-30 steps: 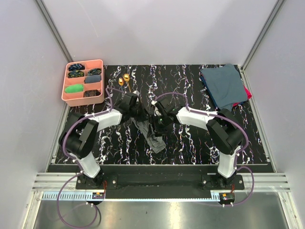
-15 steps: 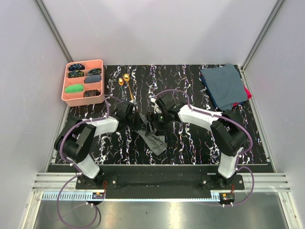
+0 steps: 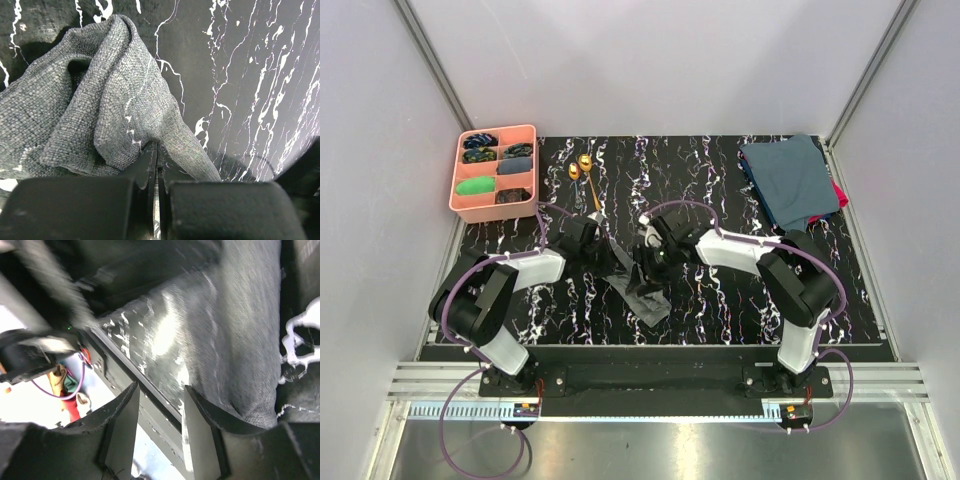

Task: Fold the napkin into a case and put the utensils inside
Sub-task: Stuff the top corner of the smaller-rectangle-folded napkin into the folded napkin.

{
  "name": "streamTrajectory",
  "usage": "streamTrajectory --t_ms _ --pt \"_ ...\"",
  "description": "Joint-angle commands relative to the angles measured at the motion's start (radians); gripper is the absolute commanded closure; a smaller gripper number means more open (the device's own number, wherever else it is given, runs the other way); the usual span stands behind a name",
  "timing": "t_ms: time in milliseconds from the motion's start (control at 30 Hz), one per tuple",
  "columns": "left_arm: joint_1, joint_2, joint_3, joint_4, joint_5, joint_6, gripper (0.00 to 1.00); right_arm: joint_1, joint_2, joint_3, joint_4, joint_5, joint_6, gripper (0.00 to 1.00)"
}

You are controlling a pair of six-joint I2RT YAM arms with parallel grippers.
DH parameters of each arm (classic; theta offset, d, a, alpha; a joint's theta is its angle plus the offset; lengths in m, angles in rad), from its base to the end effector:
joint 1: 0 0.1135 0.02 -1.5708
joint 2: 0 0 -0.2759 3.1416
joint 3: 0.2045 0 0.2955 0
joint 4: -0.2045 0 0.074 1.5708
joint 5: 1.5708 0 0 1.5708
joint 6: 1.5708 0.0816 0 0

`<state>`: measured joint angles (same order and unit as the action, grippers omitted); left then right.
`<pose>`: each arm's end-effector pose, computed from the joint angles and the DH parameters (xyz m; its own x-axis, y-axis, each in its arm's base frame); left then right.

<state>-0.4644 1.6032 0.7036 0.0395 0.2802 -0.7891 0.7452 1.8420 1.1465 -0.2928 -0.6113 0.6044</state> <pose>0.3076 -0.1793 0.0845 -0.8973 -0.3133 -0.3108 -0.0641 0.7893 -0.6107 0.2857 0.3273 0.1224 -0.9525 -0.2456 -0.1803 -0.2991 0.6409 0.7070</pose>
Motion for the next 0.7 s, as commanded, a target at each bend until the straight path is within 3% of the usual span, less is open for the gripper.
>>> streamTrajectory --t_ms 0,133,300,467,667 --pt "0.013 -0.023 -0.019 -0.001 -0.044 0.042 1.00 0.009 -0.006 -0.100 0.135 -0.050 0.076 0.51" --pt "0.036 -0.023 -0.016 -0.007 -0.049 0.063 1.00 0.013 0.031 -0.183 0.242 -0.059 0.110 0.53" --pt "0.046 -0.019 0.016 -0.030 -0.065 0.094 1.00 0.017 -0.012 -0.203 0.251 -0.070 0.117 0.53" --pt "0.046 -0.019 0.016 -0.024 -0.055 0.108 1.00 0.002 -0.154 -0.139 0.141 -0.038 0.080 0.46" --pt "0.049 -0.042 -0.004 -0.024 -0.065 0.122 1.00 -0.070 -0.141 -0.053 0.067 -0.051 0.012 0.44"
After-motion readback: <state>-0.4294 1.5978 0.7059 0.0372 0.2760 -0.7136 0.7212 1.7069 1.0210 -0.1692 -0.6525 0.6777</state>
